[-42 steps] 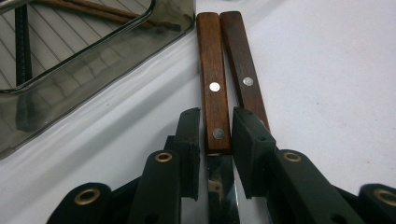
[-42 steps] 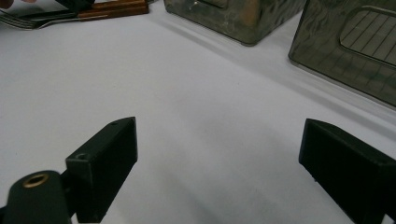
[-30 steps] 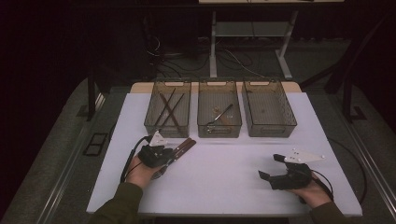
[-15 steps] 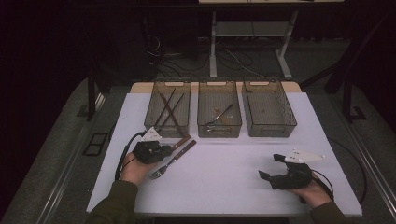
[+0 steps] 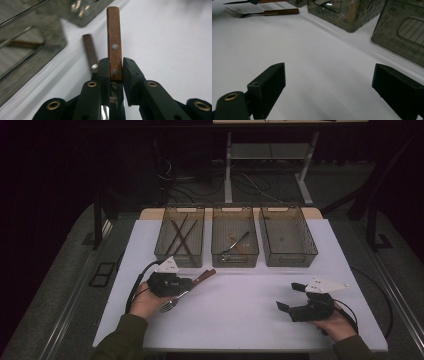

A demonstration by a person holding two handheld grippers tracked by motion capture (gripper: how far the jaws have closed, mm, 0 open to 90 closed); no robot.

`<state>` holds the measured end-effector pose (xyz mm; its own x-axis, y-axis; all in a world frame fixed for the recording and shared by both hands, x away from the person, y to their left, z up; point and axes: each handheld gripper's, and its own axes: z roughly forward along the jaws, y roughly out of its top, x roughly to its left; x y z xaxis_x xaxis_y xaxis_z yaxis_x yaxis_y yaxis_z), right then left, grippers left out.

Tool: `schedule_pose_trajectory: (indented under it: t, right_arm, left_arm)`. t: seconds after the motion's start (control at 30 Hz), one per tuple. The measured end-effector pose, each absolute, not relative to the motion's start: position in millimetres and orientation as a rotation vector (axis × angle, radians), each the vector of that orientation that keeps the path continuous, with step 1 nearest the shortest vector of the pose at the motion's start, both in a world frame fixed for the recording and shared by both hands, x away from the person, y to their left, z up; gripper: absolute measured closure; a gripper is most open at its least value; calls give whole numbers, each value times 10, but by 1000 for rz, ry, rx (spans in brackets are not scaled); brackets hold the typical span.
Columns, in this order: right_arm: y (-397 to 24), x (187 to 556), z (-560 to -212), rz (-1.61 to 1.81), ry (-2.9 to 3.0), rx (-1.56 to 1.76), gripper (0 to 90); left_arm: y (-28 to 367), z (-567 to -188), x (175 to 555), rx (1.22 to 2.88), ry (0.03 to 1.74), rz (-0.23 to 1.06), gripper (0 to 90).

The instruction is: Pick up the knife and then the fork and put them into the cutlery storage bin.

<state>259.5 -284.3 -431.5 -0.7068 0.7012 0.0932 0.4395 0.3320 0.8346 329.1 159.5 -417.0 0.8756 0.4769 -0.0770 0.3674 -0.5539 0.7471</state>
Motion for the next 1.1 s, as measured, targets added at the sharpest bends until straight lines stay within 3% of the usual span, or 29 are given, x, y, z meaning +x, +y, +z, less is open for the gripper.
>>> schedule_pose_trajectory:
  t: [0.7, 1.1]
  right_arm:
    - [-2521, 2910, -4016, 1328, 2607, 729, 140]
    - [-2215, 2899, -4087, 1271, 2804, 576, 166]
  left_arm:
    - [610, -4068, 3228, 2319, 193, -56, 772]
    - [170, -4045, 3058, 2372, 19, -119, 773]
